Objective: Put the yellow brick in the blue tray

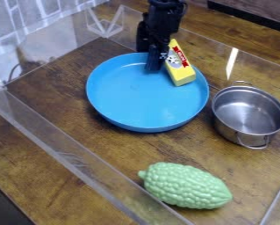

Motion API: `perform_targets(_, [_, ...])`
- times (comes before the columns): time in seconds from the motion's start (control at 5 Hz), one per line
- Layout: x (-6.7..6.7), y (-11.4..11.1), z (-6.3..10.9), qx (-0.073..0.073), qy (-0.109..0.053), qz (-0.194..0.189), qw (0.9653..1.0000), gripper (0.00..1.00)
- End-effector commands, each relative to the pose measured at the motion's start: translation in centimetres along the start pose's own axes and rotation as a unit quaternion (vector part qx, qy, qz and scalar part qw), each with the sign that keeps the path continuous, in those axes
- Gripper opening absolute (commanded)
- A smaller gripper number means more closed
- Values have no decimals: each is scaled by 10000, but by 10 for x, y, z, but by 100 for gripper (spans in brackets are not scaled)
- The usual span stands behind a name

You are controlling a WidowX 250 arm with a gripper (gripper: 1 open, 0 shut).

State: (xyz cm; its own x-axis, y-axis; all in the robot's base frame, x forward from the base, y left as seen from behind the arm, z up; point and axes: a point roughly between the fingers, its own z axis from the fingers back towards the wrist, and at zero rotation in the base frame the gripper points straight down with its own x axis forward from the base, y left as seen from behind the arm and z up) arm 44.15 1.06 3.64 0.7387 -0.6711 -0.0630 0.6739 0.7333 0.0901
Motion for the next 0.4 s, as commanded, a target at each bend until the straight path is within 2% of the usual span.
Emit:
perform_targets(0.0, [4,14,32,332,-322,127,9989,100])
perform_targets(0.2, [4,14,32,345,-318,162,9988,100])
